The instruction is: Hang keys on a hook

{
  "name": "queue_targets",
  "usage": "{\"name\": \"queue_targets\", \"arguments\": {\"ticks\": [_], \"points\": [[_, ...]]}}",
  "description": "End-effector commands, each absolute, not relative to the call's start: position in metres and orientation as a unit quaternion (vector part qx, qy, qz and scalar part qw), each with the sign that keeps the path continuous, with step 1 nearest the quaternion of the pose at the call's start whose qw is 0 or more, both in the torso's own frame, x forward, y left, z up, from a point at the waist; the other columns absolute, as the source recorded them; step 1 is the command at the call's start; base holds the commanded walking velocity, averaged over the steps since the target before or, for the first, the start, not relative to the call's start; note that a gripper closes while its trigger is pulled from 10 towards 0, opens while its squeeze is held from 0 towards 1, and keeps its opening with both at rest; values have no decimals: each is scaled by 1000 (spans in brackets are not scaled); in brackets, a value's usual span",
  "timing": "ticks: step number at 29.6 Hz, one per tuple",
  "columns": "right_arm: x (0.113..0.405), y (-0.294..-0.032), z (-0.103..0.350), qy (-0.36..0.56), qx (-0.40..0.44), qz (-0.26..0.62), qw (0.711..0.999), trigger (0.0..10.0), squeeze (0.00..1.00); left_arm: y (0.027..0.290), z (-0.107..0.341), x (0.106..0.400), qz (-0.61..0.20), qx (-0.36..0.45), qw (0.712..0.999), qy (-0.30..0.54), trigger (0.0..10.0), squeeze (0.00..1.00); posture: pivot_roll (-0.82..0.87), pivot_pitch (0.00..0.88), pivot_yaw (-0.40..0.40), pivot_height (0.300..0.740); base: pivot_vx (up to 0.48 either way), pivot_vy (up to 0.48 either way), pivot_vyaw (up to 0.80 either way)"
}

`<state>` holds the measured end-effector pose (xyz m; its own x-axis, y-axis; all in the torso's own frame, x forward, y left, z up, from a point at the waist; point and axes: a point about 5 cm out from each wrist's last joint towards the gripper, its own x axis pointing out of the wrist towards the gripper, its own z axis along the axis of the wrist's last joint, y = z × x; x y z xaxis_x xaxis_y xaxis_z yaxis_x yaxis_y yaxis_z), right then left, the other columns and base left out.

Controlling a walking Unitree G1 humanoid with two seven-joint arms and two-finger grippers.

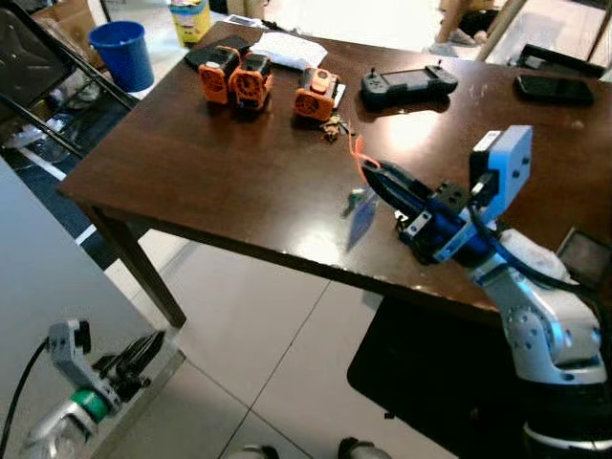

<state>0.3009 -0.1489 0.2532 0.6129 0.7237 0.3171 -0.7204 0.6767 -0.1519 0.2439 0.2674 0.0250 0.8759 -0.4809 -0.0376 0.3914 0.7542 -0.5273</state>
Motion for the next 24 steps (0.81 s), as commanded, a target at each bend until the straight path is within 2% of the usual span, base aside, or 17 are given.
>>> {"name": "queue_targets", "arguments": {"ticks": [1,2,3,4,6,7,8,10,11,14,16,19,20,21,22,23,24], "points": [[298,-146,255,-184,4,414,891,0,0,264,23,239,-254,-277,923,85,10000,0,-51,81,71,740,0,0,0],[297,-145,256,-186,12,424,886,0,0,257,33,241,-309,-280,907,64,10000,0,-44,83,72,740,0,0,0],[294,-145,259,-192,26,437,878,0,0,238,53,253,-374,-269,887,25,10000,0,-43,83,70,740,0,0,0],[294,-145,259,-192,26,437,878,0,0,238,53,253,-374,-269,887,25,10000,0,-43,83,70,740,0,0,0],[289,-146,265,-204,48,454,866,0,0,209,87,268,-445,-259,857,-41,10000,0,-46,83,68,740,0,0,0],[289,-146,265,-204,48,454,866,0,0,209,87,268,-445,-259,857,-41,10000,0,-46,83,68,740,0,0,0],[288,-147,270,-217,65,461,858,0,0,193,111,276,-474,-255,838,-88,10000,0,-48,82,68,740,0,0,0],[288,-147,270,-217,65,461,858,0,0,193,111,276,-474,-255,838,-88,10000,0,-48,82,68,740,0,0,0],[286,-147,273,-225,75,468,851,0,0,179,134,283,-489,-251,825,-130,10000,0,-50,80,69,740,0,0,0],[286,-147,273,-225,75,468,851,0,0,179,134,283,-489,-251,825,-130,10000,0,-50,80,69,740,0,0,0],[285,-144,272,-217,68,485,844,0,0,158,179,290,-516,-242,795,-208,10000,0,-48,76,64,740,0,0,0],[285,-142,267,-204,56,493,844,0,0,152,198,291,-525,-241,779,-242,10000,0,-45,76,62,740,0,0,0],[286,-140,263,-193,50,498,844,0,0,148,215,287,-545,-240,757,-268,10000,0,-46,76,60,740,0,0,0],[286,-140,263,-193,50,498,844,0,0,148,215,287,-545,-240,757,-268,10000,0,-46,76,60,740,0,0,0],[287,-139,261,-188,49,496,846,0,0,144,229,282,-566,-235,736,-286,10000,0,-43,76,58,740,0,0,0],[287,-139,261,-188,49,496,846,0,0,144,229,282,-566,-235,736,-286,10000,0,-43,76,58,740,0,0,0],[289,-140,261,-188,55,492,848,0,0,141,239,276,-586,-228,719,-296,10000,0,-43,77,60,740,0,0,0]]}}
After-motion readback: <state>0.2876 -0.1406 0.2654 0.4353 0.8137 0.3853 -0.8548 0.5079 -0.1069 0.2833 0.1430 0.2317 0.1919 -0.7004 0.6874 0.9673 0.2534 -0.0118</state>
